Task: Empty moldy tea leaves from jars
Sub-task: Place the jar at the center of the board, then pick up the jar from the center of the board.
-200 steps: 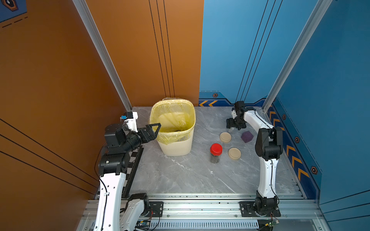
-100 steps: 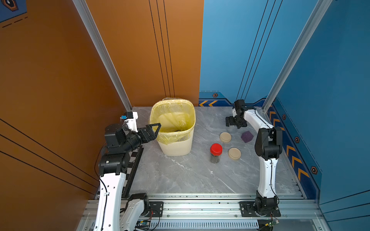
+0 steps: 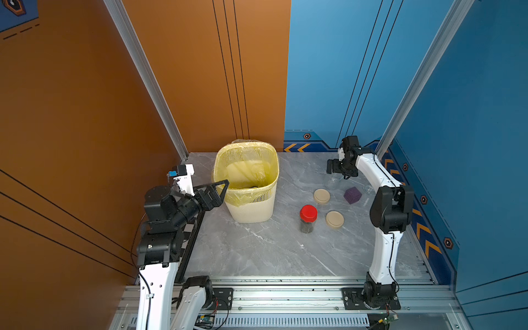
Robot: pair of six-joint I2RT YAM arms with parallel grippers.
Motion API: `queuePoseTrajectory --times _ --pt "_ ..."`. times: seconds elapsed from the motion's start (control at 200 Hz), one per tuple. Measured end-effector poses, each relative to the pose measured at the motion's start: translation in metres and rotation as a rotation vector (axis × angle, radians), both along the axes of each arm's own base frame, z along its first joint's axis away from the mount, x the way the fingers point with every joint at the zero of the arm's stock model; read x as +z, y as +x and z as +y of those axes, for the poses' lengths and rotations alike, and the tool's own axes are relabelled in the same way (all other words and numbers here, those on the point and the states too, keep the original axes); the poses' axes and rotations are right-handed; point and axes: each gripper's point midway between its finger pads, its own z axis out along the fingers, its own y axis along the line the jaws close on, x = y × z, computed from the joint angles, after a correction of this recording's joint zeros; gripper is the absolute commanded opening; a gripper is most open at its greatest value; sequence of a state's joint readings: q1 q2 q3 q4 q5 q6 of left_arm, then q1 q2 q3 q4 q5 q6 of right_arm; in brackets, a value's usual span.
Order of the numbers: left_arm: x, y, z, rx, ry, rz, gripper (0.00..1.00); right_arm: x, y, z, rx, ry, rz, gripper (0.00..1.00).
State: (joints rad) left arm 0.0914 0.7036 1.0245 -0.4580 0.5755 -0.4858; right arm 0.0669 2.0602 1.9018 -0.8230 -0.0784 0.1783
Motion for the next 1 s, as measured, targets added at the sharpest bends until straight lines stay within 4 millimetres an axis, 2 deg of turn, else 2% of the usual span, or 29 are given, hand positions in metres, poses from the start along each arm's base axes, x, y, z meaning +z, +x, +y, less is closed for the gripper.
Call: queuePoseTrajectory --times 0.1,0.205,0.275,0.345,0.43,0.531,0.611,0.731,0.841,0.996 --pt "-0.011 -0.005 0.0 0.017 0.005 0.01 0.98 0.054 -0.018 0.004 -0.01 0.033 -0.1 1.0" --pt "-0.023 -0.004 -0.003 0.026 -0.004 0.043 0.98 0.111 -0.042 0.019 -0.002 0.087 -0.216 1.0" --pt "-0.032 -0.003 -0.005 0.029 -0.011 0.07 0.98 0.134 -0.059 0.037 0.025 0.126 -0.261 1.0" --pt "-0.038 -0.006 -0.008 0.035 -0.023 0.086 0.98 0.145 -0.077 0.058 0.068 0.149 -0.281 1.0" --pt "-0.047 -0.013 -0.009 0.052 -0.035 0.102 0.98 0.142 -0.102 0.086 0.138 0.153 -0.269 1.0" --pt "-0.053 -0.03 -0.008 0.071 -0.034 0.098 0.98 0.136 -0.13 0.112 0.211 0.149 -0.253 1.0" --pt "-0.051 -0.044 -0.005 0.088 -0.027 0.075 0.98 0.136 -0.146 0.119 0.24 0.145 -0.25 1.0" --pt "-0.056 -0.057 0.001 0.116 -0.022 0.065 0.98 0.14 -0.159 0.117 0.242 0.15 -0.252 1.0" --pt "-0.087 -0.059 0.002 0.125 -0.022 0.142 0.98 0.132 -0.163 0.116 0.242 0.142 -0.218 1.0" --pt "-0.132 -0.061 -0.001 0.117 -0.013 0.258 0.98 0.095 -0.166 0.122 0.258 0.112 -0.087 1.0"
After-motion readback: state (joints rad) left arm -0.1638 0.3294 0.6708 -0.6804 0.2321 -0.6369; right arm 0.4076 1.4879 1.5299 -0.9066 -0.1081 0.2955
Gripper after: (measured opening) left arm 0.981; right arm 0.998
